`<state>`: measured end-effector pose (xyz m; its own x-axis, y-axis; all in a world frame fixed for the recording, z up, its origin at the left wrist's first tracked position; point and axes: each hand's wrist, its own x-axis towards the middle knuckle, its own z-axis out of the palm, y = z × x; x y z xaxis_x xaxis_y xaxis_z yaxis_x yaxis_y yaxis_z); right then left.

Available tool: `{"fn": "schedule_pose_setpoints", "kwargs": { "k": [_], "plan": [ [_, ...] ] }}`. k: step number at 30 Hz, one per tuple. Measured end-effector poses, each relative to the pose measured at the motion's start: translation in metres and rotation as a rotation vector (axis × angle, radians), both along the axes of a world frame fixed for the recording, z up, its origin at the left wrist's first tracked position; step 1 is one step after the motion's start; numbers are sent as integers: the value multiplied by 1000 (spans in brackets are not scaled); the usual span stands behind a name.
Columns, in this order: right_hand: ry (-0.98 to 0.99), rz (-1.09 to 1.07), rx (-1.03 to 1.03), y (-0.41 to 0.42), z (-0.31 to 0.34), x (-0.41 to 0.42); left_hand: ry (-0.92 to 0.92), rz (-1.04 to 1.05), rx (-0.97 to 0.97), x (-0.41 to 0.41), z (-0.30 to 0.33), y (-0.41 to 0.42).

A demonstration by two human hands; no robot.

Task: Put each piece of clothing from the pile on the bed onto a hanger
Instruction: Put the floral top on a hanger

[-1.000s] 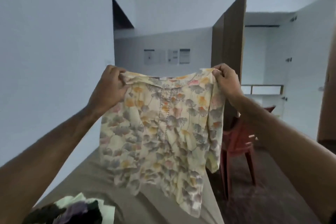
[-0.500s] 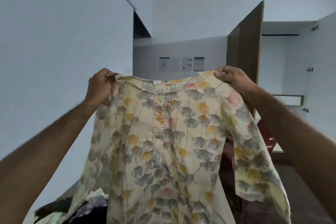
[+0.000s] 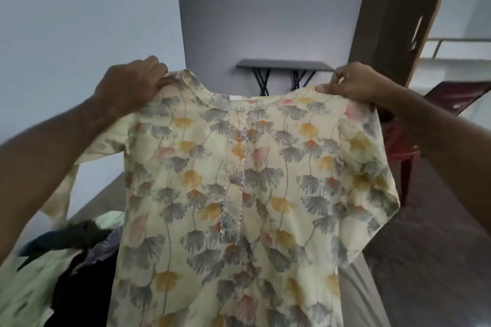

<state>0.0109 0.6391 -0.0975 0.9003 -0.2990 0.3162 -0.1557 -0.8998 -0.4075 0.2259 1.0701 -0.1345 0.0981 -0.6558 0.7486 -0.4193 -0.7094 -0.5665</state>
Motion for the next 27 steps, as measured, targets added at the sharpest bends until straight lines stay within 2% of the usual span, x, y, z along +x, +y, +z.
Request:
{"fn": "schedule_pose_setpoints", "kwargs": {
  "k": [4, 8, 12, 15, 18, 21, 24, 27],
  "plan": [
    [72, -129, -305, -32, -84, 105, 18, 14, 213, 100, -84, -45],
    [160, -134, -453, -63, -187, 196, 81, 64, 348, 189, -175, -95],
    [276, -135, -432, -101, -282, 261, 234, 73, 361, 247, -253, -131],
    [314, -120, -148, -120, -337, 289, 468, 186, 351, 271, -311, -145],
    [412, -168, 56, -143, -375, 281, 721, 308, 213, 255, -350, -168],
    [506, -176, 165, -163, -388, 241, 909, 94, 90, 193, -369, -210],
    [377, -203, 210, -165, -387, 177, 1159, -168, 160, 103, -381, -243],
    [386, -381, 76, -145, -400, 106, 1337, -265, 263, 19, -394, -260]
  ]
}}
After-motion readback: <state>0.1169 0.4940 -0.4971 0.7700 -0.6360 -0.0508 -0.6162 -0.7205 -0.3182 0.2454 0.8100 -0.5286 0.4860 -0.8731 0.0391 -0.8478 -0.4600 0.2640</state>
